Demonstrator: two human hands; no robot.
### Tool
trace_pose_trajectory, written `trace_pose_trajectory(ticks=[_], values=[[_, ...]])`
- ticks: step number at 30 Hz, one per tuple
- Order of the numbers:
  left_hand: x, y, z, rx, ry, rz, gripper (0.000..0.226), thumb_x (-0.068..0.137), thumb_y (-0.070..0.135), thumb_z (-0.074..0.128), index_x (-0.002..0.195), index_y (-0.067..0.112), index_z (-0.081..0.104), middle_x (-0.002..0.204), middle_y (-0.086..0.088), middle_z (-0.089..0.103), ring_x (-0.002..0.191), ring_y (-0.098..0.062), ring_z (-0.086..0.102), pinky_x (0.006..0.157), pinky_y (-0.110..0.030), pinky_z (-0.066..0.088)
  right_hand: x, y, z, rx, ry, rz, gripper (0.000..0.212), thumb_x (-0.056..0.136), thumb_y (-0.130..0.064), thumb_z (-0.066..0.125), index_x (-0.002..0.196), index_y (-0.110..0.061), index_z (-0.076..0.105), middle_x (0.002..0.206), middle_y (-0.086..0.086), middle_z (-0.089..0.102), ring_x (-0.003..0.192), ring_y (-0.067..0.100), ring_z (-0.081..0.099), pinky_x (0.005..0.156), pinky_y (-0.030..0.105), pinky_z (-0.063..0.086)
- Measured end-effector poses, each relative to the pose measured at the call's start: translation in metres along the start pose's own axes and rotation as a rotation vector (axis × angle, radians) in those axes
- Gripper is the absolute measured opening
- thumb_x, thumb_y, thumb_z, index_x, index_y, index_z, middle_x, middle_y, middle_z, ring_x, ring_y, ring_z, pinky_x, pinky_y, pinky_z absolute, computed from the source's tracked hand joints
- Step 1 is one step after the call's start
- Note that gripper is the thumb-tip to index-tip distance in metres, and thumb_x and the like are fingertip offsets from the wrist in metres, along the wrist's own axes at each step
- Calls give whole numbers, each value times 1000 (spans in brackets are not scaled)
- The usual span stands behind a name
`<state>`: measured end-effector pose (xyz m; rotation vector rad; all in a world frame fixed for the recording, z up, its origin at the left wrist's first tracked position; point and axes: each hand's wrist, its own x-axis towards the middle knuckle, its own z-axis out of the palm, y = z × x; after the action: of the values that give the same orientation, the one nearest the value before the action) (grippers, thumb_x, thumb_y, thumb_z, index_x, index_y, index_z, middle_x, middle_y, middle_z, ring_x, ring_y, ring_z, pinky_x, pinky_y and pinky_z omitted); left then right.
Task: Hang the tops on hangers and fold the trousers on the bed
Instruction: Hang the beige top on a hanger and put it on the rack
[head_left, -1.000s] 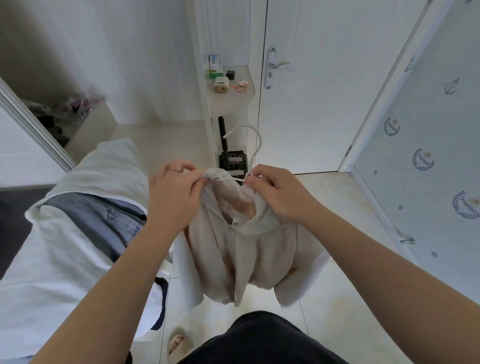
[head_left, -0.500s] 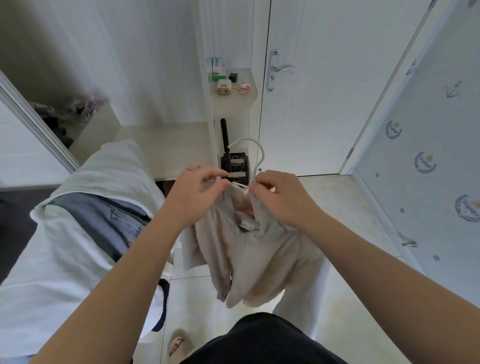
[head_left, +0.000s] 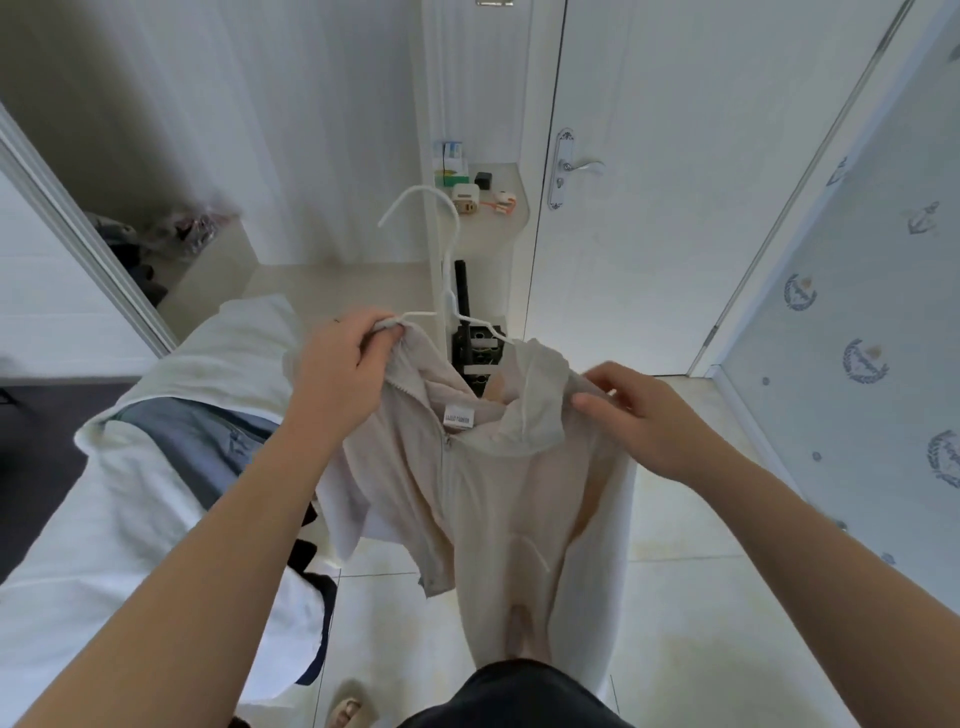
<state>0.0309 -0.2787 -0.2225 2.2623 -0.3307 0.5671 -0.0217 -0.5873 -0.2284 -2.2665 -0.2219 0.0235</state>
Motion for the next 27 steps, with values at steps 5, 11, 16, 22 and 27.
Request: trace_pose_trajectory(ticks=[5,11,16,22,27], values=[[26,-9,-7,57,40,-19,14,101,16,58,98,11,71,70,16,56,69,-6,48,64,-17,32,16,1,-2,-57,-37,-20,43,103,-27,52,64,-16,36,55,-12,35,54,6,33,54,23,27],[86,-21,-15,49,63,3,18,101,17,57,106,12,73,84,2,68,81,-15,59,72,-27,42,62,-49,-8,104,-72,-74,26,104,-24,49,84,-13,60,71,3,57,63,7,47,58,19,36],[164,-45,-25,49,92,-46,24,100,27,59,118,20,72,111,-3,71,107,-23,62,96,-33,47,124,-105,-14,377,28,-58,26,98,-24,53,86,-1,55,80,16,54,75,20,51,68,34,38],[252,-48,-69,-86,148,-30,34,100,34,59,133,24,61,139,2,57,132,-14,47,106,-19,30,220,-182,-21,598,163,-29,24,98,-16,55,90,6,57,86,10,56,81,21,52,76,34,39],[321,-52,-127,-110,211,118,29,99,33,59,128,27,62,133,7,59,125,-5,49,99,-7,30,308,-266,-25,640,200,-160,27,98,-15,55,73,-10,61,75,6,57,69,18,53,66,30,39]])
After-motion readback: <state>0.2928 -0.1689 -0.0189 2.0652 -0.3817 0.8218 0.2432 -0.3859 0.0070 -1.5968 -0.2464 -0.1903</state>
